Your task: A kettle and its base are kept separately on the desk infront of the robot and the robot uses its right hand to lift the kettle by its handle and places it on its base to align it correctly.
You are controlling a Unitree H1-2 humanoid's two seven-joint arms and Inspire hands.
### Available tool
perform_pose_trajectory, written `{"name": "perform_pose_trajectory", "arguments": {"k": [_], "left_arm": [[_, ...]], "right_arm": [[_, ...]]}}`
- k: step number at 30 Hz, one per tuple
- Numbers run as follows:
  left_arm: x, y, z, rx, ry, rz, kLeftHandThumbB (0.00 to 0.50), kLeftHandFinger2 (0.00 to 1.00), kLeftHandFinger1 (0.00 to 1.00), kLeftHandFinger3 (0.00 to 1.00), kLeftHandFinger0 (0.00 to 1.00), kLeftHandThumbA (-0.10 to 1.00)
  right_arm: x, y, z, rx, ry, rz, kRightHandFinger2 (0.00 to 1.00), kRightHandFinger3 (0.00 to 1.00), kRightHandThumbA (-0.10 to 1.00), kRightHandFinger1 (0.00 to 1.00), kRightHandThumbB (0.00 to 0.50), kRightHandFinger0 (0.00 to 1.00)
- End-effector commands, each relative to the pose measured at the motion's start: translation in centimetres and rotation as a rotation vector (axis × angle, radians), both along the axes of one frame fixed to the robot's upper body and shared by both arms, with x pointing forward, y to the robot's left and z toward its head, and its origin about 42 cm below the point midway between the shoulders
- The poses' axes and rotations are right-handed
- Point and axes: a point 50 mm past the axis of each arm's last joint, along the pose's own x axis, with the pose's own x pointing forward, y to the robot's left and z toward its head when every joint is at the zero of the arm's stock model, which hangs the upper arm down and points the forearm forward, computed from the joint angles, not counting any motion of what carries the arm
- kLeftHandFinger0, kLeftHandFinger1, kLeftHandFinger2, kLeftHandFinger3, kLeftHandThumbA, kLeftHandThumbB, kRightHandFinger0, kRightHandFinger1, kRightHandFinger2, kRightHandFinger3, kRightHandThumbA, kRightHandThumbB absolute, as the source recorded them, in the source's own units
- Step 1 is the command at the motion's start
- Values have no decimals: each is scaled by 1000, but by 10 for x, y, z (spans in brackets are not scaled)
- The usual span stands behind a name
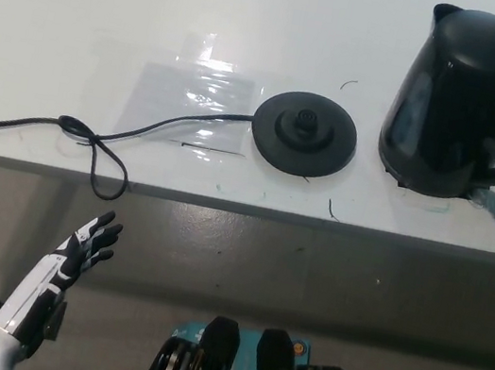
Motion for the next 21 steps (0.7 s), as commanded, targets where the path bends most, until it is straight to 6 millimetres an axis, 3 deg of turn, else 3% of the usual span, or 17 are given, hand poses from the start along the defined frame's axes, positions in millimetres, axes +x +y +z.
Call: {"name": "perform_pose_trajectory", "arguments": {"k": [1, 2, 3, 6, 11, 18, 21], "left_arm": [[5, 1, 10, 11, -34, -42, 185, 1000, 1000, 1000, 1000, 1000], [6, 1, 10, 13, -35, -42, 186, 1000, 1000, 1000, 1000, 1000], [6, 1, 10, 14, -36, -41, 184, 1000, 1000, 1000, 1000, 1000], [6, 3, 10, 16, -36, -42, 171, 1000, 1000, 1000, 1000, 1000], [7, 3, 10, 12, -31, -42, 177, 1000, 1000, 1000, 1000, 1000], [9, 5, 12, 7, -40, -49, 143, 1000, 1000, 1000, 1000, 1000], [10, 7, 13, 11, -41, -49, 129, 1000, 1000, 1000, 1000, 1000]], "right_arm": [[10, 9, 49, 114, -248, -205, 329, 329, 394, 201, 372, 154], [9, 10, 53, 127, -280, -227, 247, 174, 282, 33, 336, 6], [7, 12, 58, 142, -298, -238, 265, 127, 257, 18, 309, 1], [3, 18, 69, 178, -302, -232, 354, 82, 172, 37, 251, 0], [0, 13, 73, 227, -318, -224, 395, 49, 126, 43, 218, 0], [1, 5, 73, 225, -302, -242, 381, 4, 169, 34, 235, 0], [2, 2, 73, 224, -298, -244, 364, 0, 59, 16, 221, 0]]}}
